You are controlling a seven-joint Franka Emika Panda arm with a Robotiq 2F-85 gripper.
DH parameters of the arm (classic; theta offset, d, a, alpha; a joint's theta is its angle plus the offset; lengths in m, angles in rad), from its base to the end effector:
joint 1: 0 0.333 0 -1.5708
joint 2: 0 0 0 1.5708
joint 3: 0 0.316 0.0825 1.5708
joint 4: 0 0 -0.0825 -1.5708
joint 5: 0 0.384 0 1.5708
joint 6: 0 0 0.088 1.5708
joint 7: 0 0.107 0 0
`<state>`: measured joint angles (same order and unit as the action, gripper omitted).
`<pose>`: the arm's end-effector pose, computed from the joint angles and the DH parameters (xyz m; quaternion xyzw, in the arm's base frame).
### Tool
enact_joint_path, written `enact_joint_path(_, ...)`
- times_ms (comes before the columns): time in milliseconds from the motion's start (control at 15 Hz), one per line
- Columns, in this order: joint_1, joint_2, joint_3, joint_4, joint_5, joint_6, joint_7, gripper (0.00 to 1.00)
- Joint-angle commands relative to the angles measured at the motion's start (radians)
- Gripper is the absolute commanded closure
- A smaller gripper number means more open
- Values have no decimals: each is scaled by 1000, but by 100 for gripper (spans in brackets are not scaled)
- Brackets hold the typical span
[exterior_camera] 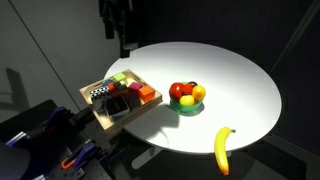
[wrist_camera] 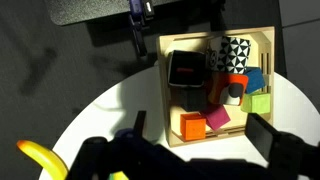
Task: Put the toy banana on the tray
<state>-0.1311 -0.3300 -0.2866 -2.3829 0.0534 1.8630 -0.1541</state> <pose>0.3861 -0.1695 0.4268 -0.9840 0.1287 0.0782 0.0954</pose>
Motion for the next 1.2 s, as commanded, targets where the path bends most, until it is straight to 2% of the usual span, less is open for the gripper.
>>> enact_joint_path(0, -22, 2, 20, 3, 7, -2, -6, 0)
enact_joint_path(400, -26, 17, 23, 6, -4, 13, 7, 0)
enact_joint_path(1133, -85, 238, 16, 78, -61, 272, 21, 0)
